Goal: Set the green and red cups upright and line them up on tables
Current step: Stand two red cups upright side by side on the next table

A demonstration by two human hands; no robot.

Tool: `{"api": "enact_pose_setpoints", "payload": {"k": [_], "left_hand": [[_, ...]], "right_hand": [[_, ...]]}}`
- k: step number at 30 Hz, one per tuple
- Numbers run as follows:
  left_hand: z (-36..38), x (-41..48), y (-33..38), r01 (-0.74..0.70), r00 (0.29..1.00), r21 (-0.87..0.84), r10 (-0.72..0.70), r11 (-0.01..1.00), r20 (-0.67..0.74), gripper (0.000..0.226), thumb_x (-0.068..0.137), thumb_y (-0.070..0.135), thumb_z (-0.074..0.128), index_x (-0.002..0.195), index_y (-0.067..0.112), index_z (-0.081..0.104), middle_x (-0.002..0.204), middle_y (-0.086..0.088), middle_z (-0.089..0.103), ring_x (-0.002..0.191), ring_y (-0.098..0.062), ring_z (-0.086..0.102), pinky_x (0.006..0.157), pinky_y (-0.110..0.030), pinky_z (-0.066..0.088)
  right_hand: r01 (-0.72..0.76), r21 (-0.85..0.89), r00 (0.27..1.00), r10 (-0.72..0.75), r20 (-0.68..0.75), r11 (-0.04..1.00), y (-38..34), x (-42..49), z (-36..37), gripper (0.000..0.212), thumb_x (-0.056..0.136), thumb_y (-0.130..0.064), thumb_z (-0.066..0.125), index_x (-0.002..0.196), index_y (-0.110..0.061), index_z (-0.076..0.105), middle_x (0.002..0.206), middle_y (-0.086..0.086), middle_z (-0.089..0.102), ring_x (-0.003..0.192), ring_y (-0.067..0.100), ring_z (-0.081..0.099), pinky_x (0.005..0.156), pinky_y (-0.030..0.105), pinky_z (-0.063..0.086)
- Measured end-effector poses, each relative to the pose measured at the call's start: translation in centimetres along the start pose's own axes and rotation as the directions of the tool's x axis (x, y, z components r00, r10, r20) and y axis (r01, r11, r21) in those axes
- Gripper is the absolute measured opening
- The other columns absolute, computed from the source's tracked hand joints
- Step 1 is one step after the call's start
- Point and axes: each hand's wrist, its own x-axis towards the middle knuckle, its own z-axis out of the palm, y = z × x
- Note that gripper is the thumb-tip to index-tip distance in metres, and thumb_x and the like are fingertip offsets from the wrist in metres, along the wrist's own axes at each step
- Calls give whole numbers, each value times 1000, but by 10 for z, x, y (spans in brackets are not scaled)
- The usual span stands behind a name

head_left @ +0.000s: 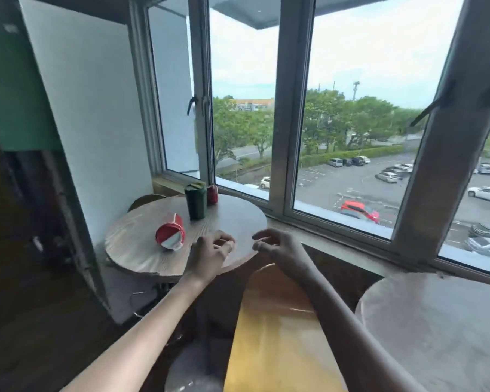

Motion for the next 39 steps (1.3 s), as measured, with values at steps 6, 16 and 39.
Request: {"api": "enact_pose_setpoints", "payload": {"k": [6,16,39], "left_hand": [[-50,90,-74,10,999,35,-9,999,-45,13,87,18,63,87,19,75,86,-2,73,81,-17,70,76,-31,58],[-112,206,-165,98,995,50,-98,994,-9,14,85,18,63,88,20,76,89,1,75,85,-15,69,76,-27,54],[-91,430,-260,-60,675,-374,313,926,668,69,69,-7,75,127,16,48,127,-7,53,115,-20,54,85,-7,47]], "right_hand": [[-39,83,999,38,10,996,11,97,85,18,87,-2,62,104,0,69,94,24,72,70,18,61,54,6,44],[-103,64,995,104,-11,993,16,226,165,19,86,-10,65,104,-6,71,94,18,74,74,16,66,59,12,47],[-445,48,862,442,-248,894,-11,231,297,39,76,-17,81,114,-17,70,117,-3,70,105,5,66,88,10,49]]}}
